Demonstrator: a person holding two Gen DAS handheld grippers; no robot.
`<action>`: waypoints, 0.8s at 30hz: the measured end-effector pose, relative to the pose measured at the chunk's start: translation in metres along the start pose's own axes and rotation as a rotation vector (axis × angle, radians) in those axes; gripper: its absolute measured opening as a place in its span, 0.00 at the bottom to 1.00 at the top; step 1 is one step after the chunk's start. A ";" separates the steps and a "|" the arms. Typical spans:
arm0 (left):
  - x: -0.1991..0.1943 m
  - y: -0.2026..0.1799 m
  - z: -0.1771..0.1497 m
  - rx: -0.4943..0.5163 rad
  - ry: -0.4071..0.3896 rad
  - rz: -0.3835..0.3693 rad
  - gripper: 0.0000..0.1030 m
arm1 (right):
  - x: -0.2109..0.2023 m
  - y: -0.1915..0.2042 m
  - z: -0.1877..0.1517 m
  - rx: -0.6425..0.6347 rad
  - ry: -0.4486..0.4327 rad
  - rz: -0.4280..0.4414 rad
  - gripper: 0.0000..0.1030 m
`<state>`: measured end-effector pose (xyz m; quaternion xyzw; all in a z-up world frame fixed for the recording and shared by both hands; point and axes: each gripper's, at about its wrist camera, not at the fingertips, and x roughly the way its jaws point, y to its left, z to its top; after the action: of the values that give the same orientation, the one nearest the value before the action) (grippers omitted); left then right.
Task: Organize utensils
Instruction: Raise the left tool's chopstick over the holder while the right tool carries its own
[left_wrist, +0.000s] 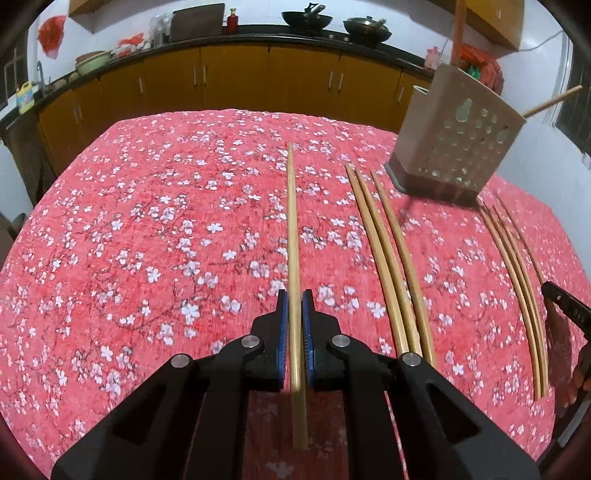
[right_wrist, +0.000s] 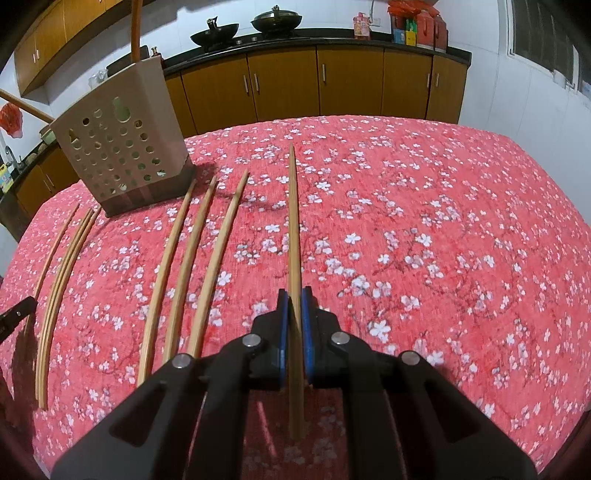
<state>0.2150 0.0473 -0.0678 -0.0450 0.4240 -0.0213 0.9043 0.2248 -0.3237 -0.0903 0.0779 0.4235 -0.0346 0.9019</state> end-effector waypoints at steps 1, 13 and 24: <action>-0.001 0.001 0.000 -0.005 0.000 -0.004 0.09 | -0.001 0.000 -0.001 0.001 0.000 0.001 0.09; -0.020 0.004 0.006 -0.030 -0.036 -0.026 0.08 | -0.035 -0.014 0.005 0.029 -0.085 0.015 0.08; -0.075 -0.001 0.038 -0.025 -0.205 -0.067 0.08 | -0.096 -0.019 0.040 0.043 -0.276 0.030 0.08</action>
<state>0.1960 0.0541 0.0142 -0.0724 0.3276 -0.0415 0.9411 0.1910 -0.3498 0.0068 0.0981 0.2935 -0.0407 0.9500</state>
